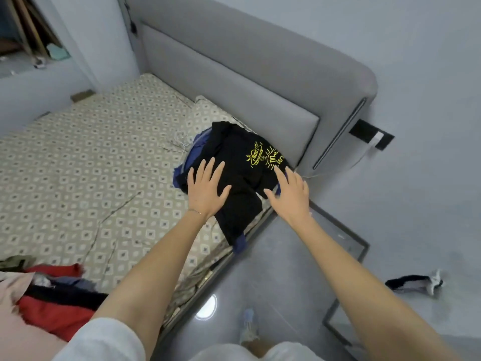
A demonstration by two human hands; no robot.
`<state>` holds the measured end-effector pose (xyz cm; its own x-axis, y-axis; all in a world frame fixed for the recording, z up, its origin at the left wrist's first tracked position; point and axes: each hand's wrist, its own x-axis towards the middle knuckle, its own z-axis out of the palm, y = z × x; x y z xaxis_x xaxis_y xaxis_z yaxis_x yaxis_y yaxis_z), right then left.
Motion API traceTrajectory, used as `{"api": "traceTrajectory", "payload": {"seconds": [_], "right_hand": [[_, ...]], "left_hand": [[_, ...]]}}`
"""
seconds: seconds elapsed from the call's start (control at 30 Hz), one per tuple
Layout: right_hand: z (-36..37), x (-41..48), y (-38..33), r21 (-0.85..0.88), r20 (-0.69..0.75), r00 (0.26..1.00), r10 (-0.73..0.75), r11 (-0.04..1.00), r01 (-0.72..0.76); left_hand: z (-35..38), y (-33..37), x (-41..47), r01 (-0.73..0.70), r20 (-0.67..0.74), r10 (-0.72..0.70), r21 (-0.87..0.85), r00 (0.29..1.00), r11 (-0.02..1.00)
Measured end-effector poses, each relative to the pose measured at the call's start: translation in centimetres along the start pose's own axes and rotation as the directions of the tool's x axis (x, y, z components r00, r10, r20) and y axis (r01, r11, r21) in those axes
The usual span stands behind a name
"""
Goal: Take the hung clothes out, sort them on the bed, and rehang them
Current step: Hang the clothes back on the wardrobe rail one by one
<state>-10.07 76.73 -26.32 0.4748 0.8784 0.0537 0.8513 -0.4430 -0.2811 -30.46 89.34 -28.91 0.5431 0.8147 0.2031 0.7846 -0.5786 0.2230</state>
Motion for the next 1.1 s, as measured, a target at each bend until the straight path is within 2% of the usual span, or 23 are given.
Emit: {"api": "traceTrajectory", "payload": {"seconds": [0.2,0.37,0.83,1.1], "right_hand": [[1.9,9.5,-2.9,-0.059,0.06,0.984,-0.165,0.984,0.169],[3.5,17.6,-5.7,-0.074,0.102,0.969,-0.227,0.969,0.235],[12.2,34.5,-10.6,-0.075,0.261,0.928,-0.266,0.953,0.294],[20.8,41.7,-12.8,-0.019,0.401,0.838,-0.369,0.912,0.41]], "left_hand": [[0.8,-5.2,4.5,0.193,0.013,-0.193,-0.009,0.981,0.981],[2.2,-9.5,8.6,0.311,0.035,-0.312,0.017,0.95,0.95],[10.4,-18.2,21.5,0.489,0.172,-0.48,-0.013,0.86,0.872],[17.6,-22.0,23.0,0.626,0.274,-0.596,-0.031,0.755,0.779]]}}
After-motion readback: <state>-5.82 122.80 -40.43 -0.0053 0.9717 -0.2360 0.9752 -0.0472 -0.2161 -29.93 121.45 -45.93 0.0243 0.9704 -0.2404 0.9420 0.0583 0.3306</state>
